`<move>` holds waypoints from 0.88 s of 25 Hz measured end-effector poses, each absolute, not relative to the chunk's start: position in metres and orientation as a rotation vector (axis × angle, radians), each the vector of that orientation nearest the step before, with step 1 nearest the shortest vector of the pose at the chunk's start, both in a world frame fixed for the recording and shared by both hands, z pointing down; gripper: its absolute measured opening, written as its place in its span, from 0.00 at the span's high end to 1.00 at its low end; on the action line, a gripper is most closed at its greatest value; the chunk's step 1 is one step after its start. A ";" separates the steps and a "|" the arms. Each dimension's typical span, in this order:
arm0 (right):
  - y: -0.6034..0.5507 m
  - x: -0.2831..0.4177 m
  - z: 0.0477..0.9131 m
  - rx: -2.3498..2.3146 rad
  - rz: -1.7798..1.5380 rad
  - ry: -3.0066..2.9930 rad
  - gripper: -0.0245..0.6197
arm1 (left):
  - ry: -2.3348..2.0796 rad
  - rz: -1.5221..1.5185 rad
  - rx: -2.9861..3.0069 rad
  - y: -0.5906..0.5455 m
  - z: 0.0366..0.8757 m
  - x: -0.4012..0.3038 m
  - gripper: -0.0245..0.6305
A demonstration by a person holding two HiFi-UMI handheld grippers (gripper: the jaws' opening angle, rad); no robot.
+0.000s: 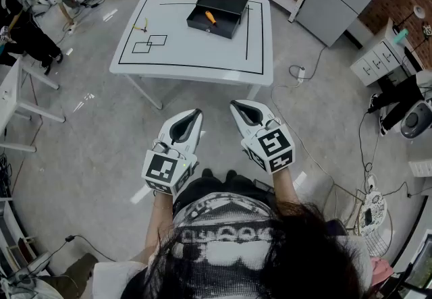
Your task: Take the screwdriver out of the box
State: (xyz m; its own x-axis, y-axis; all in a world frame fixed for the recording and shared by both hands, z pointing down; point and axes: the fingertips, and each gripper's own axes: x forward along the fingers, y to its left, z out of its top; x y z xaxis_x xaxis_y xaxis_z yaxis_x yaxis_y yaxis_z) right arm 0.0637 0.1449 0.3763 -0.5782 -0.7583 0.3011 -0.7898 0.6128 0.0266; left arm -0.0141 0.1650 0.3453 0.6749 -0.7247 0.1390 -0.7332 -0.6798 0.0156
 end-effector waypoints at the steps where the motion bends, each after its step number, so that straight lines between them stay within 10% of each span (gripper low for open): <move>1: 0.147 0.061 0.376 1.262 0.161 -2.556 0.96 | -1.222 0.188 2.812 0.167 0.345 -0.017 0.96; 22: 0.157 -0.004 0.382 1.322 0.190 -2.544 0.96 | -1.153 0.148 2.844 0.181 0.348 -0.079 0.96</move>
